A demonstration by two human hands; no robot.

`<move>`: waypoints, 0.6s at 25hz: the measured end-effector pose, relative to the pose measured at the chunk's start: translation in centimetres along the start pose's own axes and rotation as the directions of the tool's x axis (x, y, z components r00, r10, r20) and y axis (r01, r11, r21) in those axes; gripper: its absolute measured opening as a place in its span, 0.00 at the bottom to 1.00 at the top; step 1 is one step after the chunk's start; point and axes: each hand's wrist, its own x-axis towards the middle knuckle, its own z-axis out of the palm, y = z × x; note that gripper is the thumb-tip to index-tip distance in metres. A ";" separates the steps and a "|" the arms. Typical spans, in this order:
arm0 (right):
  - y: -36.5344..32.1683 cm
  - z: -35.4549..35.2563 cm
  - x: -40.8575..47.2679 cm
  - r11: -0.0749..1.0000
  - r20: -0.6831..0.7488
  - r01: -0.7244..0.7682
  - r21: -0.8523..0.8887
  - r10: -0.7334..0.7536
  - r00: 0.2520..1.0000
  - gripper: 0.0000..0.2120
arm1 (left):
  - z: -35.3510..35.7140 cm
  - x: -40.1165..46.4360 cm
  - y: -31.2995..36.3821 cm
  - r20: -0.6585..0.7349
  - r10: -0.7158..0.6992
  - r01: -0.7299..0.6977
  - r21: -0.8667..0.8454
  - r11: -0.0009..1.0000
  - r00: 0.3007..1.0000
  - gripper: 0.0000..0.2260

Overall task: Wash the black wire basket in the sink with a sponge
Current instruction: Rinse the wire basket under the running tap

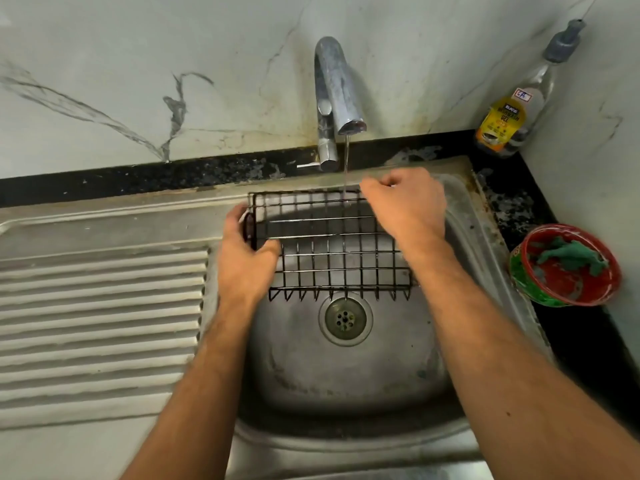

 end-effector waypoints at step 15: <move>6.5 0.6 -2.6 0.781 0.514 -0.333 0.529 0.018 0.858 0.47 | -1.3 1.5 3.8 -0.007 -0.320 0.319 0.091 0.943 0.948 0.20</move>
